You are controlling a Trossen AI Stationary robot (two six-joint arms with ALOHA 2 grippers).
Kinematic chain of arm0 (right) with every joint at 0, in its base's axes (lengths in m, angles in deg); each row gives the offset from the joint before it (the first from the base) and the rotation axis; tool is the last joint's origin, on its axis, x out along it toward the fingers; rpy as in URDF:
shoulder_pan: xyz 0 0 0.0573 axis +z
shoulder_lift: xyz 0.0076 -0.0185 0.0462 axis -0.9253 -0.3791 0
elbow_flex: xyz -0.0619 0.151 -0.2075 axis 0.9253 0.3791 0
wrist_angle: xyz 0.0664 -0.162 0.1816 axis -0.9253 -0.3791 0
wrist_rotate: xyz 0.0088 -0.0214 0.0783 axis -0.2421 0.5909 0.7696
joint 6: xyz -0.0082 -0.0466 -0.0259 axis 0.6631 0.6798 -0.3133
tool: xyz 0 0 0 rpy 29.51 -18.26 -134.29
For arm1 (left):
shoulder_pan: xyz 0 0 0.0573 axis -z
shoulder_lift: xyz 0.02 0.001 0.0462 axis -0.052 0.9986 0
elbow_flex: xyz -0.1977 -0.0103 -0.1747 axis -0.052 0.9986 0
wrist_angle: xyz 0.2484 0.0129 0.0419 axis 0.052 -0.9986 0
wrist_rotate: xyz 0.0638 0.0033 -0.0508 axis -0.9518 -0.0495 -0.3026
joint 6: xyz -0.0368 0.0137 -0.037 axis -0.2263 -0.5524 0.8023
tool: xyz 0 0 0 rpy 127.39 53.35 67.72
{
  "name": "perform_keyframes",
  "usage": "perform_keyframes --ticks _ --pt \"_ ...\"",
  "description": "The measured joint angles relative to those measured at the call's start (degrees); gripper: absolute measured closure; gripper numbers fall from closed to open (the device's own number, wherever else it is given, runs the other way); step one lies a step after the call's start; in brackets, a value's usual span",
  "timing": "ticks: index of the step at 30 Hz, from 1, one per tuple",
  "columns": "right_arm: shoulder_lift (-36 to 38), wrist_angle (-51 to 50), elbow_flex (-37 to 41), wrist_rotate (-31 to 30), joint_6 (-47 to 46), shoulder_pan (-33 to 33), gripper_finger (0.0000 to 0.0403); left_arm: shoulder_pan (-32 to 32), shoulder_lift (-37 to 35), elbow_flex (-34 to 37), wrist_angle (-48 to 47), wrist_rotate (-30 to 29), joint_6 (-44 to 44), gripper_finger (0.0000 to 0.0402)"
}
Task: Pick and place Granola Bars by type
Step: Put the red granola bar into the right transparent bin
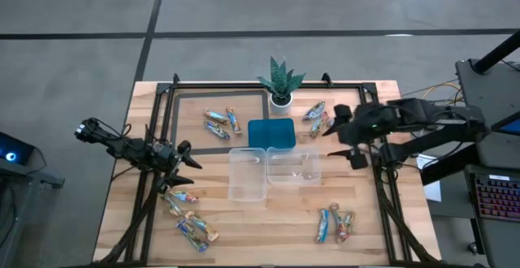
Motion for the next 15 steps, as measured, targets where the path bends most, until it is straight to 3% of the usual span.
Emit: perform_keyframes --ticks 7,15 --pt "-6.77 -6.12 0.64 2.25 3.76 2.12 0.0138 0.00 0.00 0.00 0.01 -0.02 0.01 0.0152" --pt "-12.74 -6.38 0.40 2.36 6.81 7.82 0.0142 0.00 -0.01 -0.01 0.00 -0.01 0.02 0.0152"
